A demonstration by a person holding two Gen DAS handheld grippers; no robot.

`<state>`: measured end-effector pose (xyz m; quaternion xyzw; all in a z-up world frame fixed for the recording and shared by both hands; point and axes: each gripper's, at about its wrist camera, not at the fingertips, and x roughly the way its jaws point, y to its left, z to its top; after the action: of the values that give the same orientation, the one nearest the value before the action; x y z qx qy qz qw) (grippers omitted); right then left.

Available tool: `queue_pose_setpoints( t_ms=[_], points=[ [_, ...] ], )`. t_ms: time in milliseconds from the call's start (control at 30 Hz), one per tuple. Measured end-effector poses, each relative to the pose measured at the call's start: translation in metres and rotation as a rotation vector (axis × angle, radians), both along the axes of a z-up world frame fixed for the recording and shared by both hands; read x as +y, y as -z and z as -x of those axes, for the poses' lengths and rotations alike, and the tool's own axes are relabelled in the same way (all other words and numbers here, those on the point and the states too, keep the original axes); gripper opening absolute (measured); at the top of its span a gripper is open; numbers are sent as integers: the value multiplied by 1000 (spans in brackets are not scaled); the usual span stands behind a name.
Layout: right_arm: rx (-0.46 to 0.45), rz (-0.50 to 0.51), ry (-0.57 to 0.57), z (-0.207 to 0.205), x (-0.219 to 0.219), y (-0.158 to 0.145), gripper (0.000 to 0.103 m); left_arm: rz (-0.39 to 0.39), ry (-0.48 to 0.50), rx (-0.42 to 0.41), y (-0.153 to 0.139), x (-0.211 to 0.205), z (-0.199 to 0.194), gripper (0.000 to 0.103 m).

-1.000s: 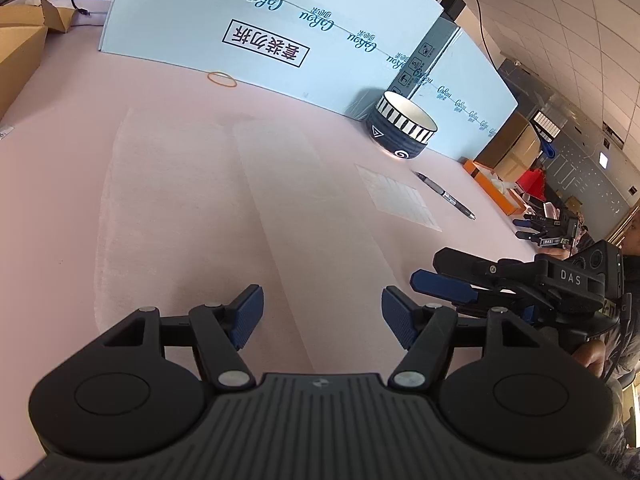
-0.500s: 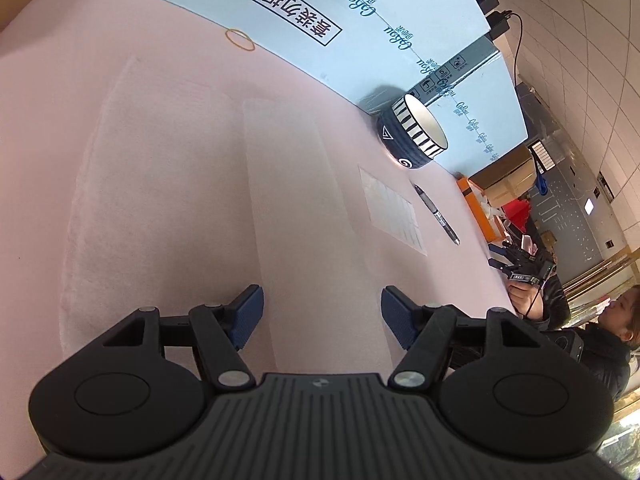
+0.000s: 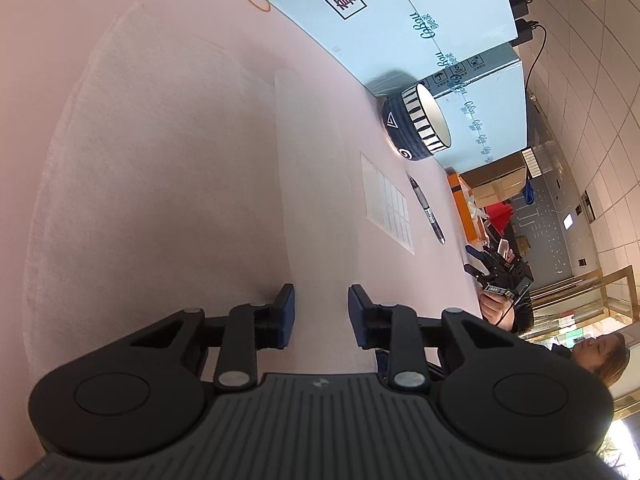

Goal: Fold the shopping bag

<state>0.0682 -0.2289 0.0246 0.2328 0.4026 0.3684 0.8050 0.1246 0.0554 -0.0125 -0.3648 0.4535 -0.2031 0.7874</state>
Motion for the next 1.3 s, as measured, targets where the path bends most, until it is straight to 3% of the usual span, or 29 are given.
queue_pose_setpoints(
  t_ms=[367,567,1000,1300],
  points=[
    [-35,-36,2,14,4,-6,39,-36,23,-65,-11,10,8,1],
    [-63,-80,42,16,4,-12,42,19,28,-84,-14,24,15,0],
    [-70,-99,38,18,21,-12,48,-78,-46,-86,-28,81,33,0],
    [-80,-91,-12,21,41,-13,51,-74,-88,-67,-23,105,39,0]
  ],
)
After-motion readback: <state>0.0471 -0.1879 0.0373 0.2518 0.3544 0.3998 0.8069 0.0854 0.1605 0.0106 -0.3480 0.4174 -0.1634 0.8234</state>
